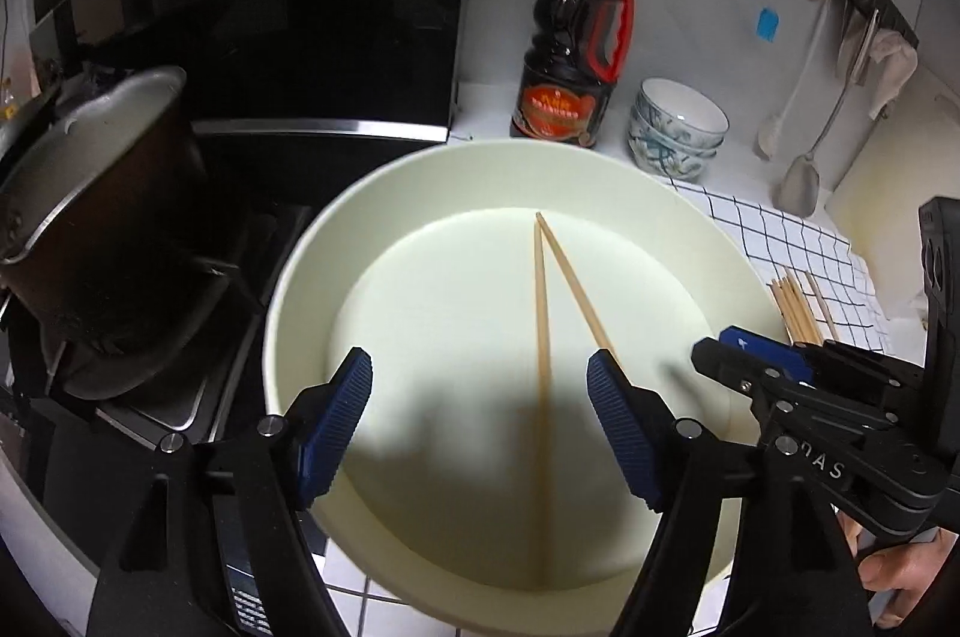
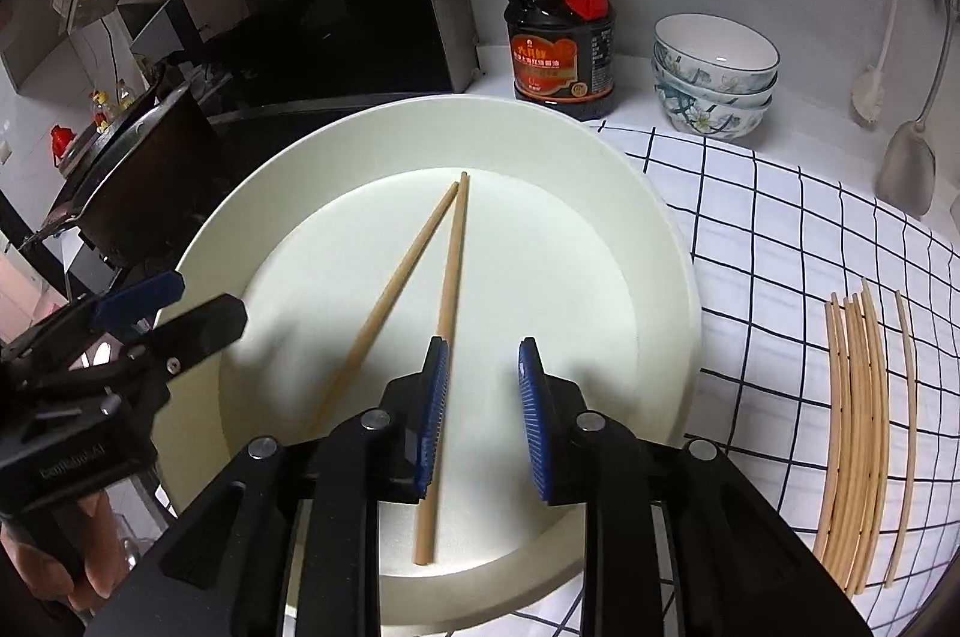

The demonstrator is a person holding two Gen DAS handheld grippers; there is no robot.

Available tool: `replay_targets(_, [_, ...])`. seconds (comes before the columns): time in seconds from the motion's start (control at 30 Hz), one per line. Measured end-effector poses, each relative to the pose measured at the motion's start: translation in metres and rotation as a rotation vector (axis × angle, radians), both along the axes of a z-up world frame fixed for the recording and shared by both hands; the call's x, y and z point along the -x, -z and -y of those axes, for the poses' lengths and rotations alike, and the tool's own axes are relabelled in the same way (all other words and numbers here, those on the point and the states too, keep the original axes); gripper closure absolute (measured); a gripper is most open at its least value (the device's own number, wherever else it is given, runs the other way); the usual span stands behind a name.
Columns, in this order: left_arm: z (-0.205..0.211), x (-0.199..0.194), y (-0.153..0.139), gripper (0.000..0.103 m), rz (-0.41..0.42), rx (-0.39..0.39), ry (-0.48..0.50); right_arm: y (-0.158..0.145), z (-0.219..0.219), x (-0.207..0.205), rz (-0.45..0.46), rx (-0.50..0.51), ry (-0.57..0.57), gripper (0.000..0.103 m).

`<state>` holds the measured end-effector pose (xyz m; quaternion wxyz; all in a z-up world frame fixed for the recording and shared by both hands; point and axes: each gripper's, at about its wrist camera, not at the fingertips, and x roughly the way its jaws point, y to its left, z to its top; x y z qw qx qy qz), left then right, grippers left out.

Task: Organize utensils
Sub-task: 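Move the right tool back over the chopsticks on the cloth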

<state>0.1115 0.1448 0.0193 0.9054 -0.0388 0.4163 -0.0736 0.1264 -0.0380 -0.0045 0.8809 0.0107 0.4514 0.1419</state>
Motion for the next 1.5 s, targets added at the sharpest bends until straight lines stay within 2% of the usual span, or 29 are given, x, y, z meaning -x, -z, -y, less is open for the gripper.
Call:
replay_targets(0.07, [-0.002, 0.001, -0.001, 0.027, -0.005, 0.013, -0.01, -0.002, 0.003, 0.002, 0.007, 0.005, 0.005, 0.078])
replay_targets(0.13, [-0.001, 0.003, -0.002, 0.025, -0.005, 0.015, -0.013, -0.003, 0.008, 0.005, 0.015, -0.001, 0.008, 0.07])
replay_targets(0.2, [0.004, 0.006, -0.002, 0.023, -0.008, 0.01, -0.014, -0.005, 0.014, 0.011, 0.028, -0.001, 0.014, 0.067])
replay_targets(0.33, [0.012, 0.017, -0.004, 0.011, -0.003, 0.022, -0.012, -0.008, 0.03, 0.023, 0.058, 0.001, 0.037, 0.055])
replay_targets(0.47, [0.025, 0.03, -0.006, 0.007, 0.018, 0.017, -0.011, -0.006, 0.052, 0.038, 0.074, -0.017, 0.056, 0.051])
replay_targets(0.73, [0.055, 0.051, 0.001, 0.006, 0.019, 0.006, 0.011, -0.005, 0.099, 0.065, 0.113, -0.049, 0.114, 0.044])
replay_targets(1.03, [0.107, 0.078, 0.007, 0.006, 0.063, -0.035, 0.07, -0.01, 0.169, 0.091, 0.169, -0.036, 0.232, 0.039])
replay_targets(1.17, [0.135, 0.089, 0.006, 0.006, 0.089, -0.051, 0.105, -0.009, 0.193, 0.095, 0.19, 0.01, 0.283, 0.038])
replay_targets(1.37, [0.173, 0.096, 0.011, 0.006, 0.081, -0.038, 0.144, -0.004, 0.226, 0.094, 0.177, -0.006, 0.318, 0.038])
replay_targets(1.43, [0.184, 0.095, 0.014, 0.006, 0.07, -0.036, 0.155, -0.004, 0.235, 0.095, 0.179, -0.001, 0.337, 0.033])
replay_targets(1.5, [0.195, 0.095, 0.017, 0.006, 0.063, -0.038, 0.158, -0.001, 0.246, 0.094, 0.169, 0.018, 0.362, 0.033])
